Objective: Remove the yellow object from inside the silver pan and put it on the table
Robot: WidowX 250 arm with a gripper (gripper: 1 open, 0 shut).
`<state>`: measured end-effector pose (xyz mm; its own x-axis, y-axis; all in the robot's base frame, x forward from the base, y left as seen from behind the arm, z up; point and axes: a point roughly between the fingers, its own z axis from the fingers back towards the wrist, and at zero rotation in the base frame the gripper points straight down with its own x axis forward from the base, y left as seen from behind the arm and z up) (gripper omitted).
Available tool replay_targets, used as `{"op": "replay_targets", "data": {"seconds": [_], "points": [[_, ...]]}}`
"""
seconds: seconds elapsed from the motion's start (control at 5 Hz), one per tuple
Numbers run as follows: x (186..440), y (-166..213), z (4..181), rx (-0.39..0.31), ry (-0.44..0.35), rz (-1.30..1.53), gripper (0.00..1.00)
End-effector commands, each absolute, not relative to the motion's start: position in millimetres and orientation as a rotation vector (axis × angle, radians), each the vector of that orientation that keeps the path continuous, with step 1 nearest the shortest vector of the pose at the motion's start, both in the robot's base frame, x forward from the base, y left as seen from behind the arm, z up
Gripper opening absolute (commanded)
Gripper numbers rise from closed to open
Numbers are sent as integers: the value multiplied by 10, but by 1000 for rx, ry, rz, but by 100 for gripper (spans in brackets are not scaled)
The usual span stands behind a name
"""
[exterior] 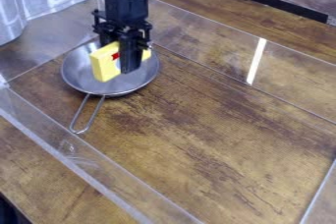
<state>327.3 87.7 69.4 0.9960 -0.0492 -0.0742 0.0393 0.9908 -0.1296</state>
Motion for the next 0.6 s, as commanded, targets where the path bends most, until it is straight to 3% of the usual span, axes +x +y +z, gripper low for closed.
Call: {"op": "replay_targets", "data": {"seconds": [0.0, 0.4], "points": [[3303, 762, 1095, -99, -35, -73, 0], [3264, 642, 1208, -104, -52, -88, 0]]}}
